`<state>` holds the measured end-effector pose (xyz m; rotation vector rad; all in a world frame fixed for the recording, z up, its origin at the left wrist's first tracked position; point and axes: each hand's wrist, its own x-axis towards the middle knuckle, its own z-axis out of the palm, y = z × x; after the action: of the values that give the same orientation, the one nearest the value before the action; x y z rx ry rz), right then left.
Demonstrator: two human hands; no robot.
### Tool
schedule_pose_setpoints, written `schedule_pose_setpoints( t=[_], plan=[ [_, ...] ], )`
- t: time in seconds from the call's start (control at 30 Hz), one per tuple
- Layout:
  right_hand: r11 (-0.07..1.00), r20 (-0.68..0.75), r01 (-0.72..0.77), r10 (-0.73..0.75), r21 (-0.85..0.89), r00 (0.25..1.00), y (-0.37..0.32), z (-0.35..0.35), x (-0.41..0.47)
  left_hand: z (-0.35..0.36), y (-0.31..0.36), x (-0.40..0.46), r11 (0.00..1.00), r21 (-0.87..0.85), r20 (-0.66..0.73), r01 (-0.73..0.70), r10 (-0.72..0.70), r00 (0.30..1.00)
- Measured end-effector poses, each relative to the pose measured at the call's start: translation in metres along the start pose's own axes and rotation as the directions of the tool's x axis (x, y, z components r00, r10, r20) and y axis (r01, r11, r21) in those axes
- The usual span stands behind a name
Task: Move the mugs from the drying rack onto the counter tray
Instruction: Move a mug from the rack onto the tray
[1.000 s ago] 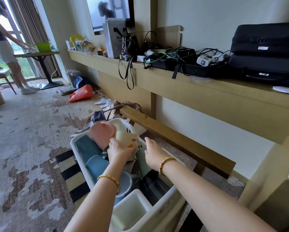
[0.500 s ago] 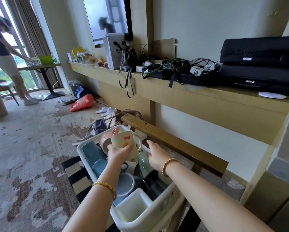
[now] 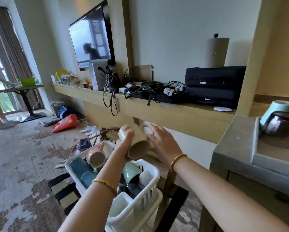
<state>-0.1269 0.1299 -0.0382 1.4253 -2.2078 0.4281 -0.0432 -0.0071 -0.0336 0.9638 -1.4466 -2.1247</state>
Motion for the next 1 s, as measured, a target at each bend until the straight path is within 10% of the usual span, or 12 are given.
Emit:
schedule_pose_setpoints(
  t=[0.3,0.6,0.77,1.0],
  plan=[
    [0.914,0.006,0.133,-0.142,-0.384,0.99,0.062,-0.127,-0.051,0.097,0.012,-0.063,0.983,0.127,0.335,-0.133,0.084,0.938],
    [0.924,-0.134,-0.253,0.223,-0.286,0.966,0.141,-0.22,-0.136,0.223,0.003,-0.146,0.865,0.105,0.663,-0.49,0.307,0.683],
    [0.888,-0.182,-0.394,0.357,-0.239,0.916,0.183,-0.266,-0.188,0.291,-0.019,-0.172,0.57,0.116,0.747,-0.813,0.489,0.449],
    [0.84,-0.16,-0.533,0.515,-0.099,0.842,0.231,-0.293,-0.25,0.374,-0.048,-0.183,0.257,0.2,0.845,-0.945,0.444,0.299]
  ],
)
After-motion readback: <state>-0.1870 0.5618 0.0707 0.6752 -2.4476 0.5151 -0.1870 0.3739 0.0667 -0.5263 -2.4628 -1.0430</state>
